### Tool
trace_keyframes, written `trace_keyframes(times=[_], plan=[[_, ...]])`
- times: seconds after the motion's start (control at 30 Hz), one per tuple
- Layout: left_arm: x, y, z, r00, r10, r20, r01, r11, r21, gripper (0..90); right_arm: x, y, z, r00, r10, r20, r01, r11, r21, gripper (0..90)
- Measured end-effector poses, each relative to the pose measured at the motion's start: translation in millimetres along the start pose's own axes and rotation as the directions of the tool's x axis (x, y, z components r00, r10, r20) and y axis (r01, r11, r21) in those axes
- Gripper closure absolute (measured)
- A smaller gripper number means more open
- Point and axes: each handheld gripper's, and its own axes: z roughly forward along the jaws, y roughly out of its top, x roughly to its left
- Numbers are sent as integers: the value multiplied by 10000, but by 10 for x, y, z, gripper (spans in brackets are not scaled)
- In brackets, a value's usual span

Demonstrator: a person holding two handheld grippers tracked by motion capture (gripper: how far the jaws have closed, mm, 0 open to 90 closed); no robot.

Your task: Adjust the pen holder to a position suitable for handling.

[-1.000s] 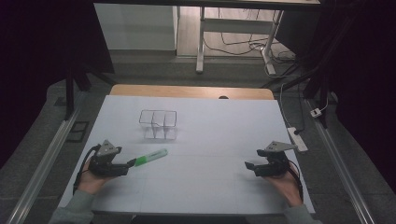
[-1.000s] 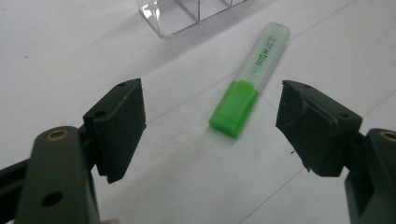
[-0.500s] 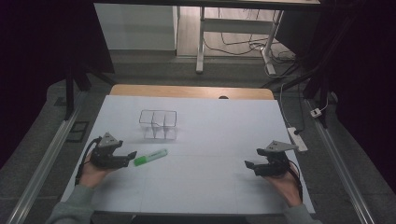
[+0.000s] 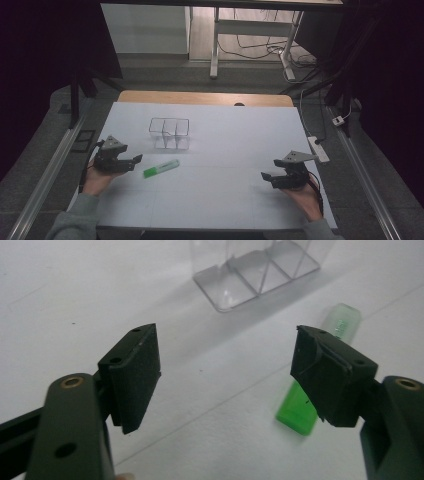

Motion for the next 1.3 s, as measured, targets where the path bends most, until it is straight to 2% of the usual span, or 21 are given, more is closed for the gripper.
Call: trace_keyframes(times=[0.27, 0.4, 0.67, 0.77, 0.83, 0.93, 1.0, 1.1, 1.3], plan=[[170, 102, 178, 9991, -329, -267, 331, 9994, 46, 345, 0, -2, 21, 10000, 16, -40, -16, 10000, 94, 243], [250, 157, 291, 9964, -536, -651, 555, 9980, 290, 396, -4, -4, 29, 10000, 27, -25, -27, 9999, 152, 243], [324, 240, 450, 9965, -653, -524, 670, 9972, 322, 507, -10, -17, 50, 10000, 71, -12, -71, 9995, 298, 242], [322, 284, 503, 9950, -715, -702, 729, 9972, 186, 565, -12, -19, 50, 9999, 110, -11, -109, 9995, 301, 242], [318, 311, 537, 9953, -787, -566, 794, 9968, 105, 631, -10, -21, 52, 9999, 137, -41, -135, 9994, 310, 242], [291, 354, 599, 9971, -624, -430, 629, 9980, 98, 749, -3, -18, 55, 9999, 86, -62, -84, 9994, 329, 242], [284, 385, 646, 9976, -587, -354, 587, 9983, -6, 881, 4, -16, 58, 10000, 70, -49, -68, 9994, 331, 242], [275, 437, 723, 9982, -592, -53, 592, 9981, 164, 893, 7, -17, 69, 10000, 14, -4, -14, 9992, 395, 242], [222, 463, 792, 9987, -492, 152, 490, 9986, 186, 894, 13, -12, 62, 10000, -8, 9, 8, 9993, 362, 243]])
